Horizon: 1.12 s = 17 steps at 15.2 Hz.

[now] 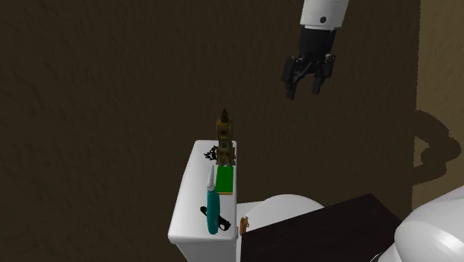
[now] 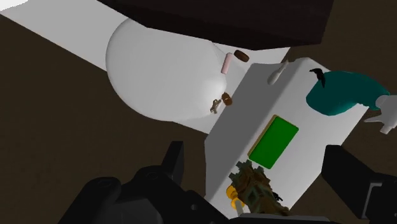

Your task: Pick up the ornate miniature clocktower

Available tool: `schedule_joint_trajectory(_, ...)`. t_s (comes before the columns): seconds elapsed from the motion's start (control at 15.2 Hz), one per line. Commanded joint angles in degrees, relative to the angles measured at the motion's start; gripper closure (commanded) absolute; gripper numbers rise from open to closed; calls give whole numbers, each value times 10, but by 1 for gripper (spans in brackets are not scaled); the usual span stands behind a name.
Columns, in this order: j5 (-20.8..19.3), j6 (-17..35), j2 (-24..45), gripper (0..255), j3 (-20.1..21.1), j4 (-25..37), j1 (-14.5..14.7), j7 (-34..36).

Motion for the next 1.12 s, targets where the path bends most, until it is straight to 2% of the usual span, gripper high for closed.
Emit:
schedule_joint_trajectory(0.0,-5,45,42,0,-2,4,8,-33)
schedule_joint_trajectory(0.53,-16,171,194,0,5,52,40,-143)
schedule_joint_trajectory(1.06,-33,265,347,0,26,136,65,-237)
